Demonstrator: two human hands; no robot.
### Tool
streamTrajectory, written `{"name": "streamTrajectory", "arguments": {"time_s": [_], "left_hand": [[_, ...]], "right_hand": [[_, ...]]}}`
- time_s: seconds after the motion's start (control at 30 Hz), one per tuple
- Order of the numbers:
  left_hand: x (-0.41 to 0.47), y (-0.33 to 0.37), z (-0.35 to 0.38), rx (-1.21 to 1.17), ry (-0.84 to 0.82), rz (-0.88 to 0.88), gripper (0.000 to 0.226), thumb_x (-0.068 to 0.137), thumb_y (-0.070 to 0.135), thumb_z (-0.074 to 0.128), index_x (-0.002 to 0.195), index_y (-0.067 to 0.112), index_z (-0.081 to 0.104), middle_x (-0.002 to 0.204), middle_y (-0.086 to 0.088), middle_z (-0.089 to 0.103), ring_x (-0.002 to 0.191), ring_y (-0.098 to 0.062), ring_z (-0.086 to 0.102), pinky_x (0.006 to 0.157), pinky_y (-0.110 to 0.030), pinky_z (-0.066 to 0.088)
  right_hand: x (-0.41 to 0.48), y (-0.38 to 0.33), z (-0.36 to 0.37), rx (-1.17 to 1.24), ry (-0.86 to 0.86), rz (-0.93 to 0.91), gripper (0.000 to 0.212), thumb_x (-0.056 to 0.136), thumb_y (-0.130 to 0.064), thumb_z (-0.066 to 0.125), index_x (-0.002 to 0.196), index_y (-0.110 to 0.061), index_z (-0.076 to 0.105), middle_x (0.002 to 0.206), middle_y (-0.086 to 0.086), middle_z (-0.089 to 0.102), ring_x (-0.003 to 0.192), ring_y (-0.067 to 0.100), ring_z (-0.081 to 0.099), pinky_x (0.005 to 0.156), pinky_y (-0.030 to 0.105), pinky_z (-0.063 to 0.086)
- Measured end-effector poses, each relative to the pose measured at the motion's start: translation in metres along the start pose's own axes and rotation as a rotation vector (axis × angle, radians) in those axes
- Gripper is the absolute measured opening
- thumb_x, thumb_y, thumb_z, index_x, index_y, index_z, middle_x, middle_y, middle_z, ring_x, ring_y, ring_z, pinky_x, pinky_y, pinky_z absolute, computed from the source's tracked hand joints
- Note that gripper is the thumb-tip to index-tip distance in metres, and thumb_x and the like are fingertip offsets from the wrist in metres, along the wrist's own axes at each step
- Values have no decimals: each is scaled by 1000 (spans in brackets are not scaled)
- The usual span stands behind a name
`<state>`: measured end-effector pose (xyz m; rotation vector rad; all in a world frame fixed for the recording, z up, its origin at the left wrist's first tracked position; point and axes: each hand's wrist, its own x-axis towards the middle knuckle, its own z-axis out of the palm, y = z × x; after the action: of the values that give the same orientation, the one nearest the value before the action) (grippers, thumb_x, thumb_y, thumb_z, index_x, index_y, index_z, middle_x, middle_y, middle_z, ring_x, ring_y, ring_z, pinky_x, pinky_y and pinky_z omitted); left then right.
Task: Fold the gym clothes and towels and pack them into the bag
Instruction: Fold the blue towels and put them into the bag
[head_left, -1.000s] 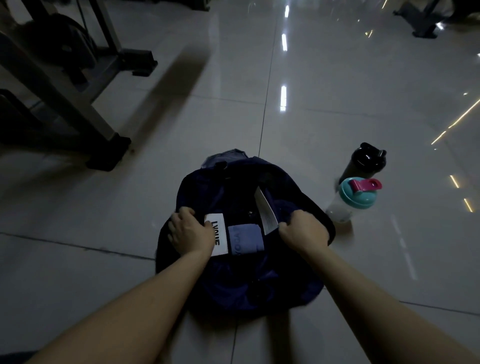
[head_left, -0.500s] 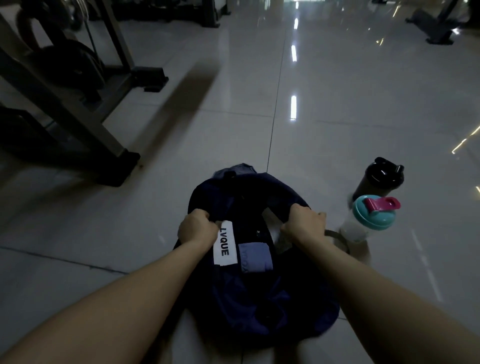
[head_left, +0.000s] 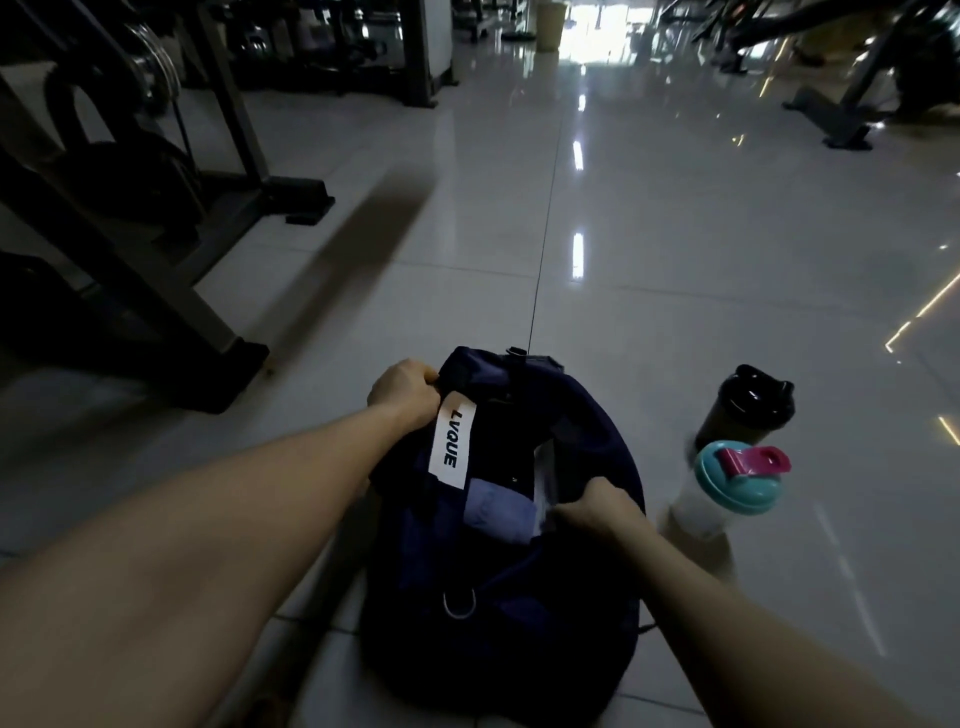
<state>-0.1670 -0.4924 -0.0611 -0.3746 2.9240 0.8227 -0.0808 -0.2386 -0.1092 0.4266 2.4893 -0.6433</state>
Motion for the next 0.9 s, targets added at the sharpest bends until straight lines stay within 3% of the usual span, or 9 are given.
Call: {"name": "streamTrajectory", "arguments": {"time_s": [0.13, 0.27, 0.33, 0.43, 0.57, 0.73, 0.9], "left_hand": [[9, 7, 4, 25, -33, 37, 19, 91, 22, 59, 99, 22, 76, 101, -4, 73, 93, -29, 67, 74, -29, 46], [13, 43, 8, 11, 34, 109, 15, 89, 16, 58, 85, 14, 71, 85, -6, 69, 84, -30, 66, 67, -29, 43], [18, 64, 2, -9, 110, 144, 16, 89, 11, 55, 82, 12, 70, 83, -8, 67, 81, -31, 64, 66, -31, 40], [25, 90, -8, -12, 141, 221, 22, 86, 7, 53, 95, 13, 72, 100, -14, 70, 93, -36, 65, 72, -33, 47], [7, 92, -2, 61, -22, 208, 25, 89, 6, 55, 106, 9, 73, 109, -16, 70, 100, -35, 66, 77, -30, 47], [-24, 78, -13, 45, -31, 168, 20, 91, 14, 61, 107, 11, 72, 110, -12, 70, 100, -32, 66, 81, -30, 52], [-75, 102, -36, 33, -88, 213, 17, 89, 17, 63, 102, 12, 72, 103, -10, 71, 94, -28, 67, 75, -27, 50]], "right_hand": [[0, -2, 11, 196, -73, 8, 34, 86, -29, 63, 108, -4, 64, 102, 13, 69, 96, 32, 68, 89, 42, 56], [-27, 6, -23, 450, -129, 40, 14, 89, -14, 57, 92, -2, 63, 81, 13, 62, 68, 25, 62, 59, 30, 49], [-46, 13, -43, 584, -255, 59, 15, 91, -14, 58, 97, -2, 63, 81, 14, 61, 67, 25, 61, 62, 34, 55], [-69, 17, -59, 709, -365, 80, 24, 95, -14, 57, 114, 1, 60, 90, 19, 65, 70, 28, 67, 71, 43, 62], [-81, 18, -49, 730, -280, 131, 22, 95, -11, 57, 113, 1, 58, 94, 22, 65, 64, 29, 70, 67, 44, 62], [-99, 28, -34, 678, -216, 85, 30, 96, -15, 61, 120, 3, 56, 100, 23, 67, 66, 30, 72, 57, 38, 60], [-137, 44, -60, 545, -85, -35, 25, 97, -21, 62, 113, -2, 58, 97, 20, 70, 71, 30, 70, 61, 39, 62]]}}
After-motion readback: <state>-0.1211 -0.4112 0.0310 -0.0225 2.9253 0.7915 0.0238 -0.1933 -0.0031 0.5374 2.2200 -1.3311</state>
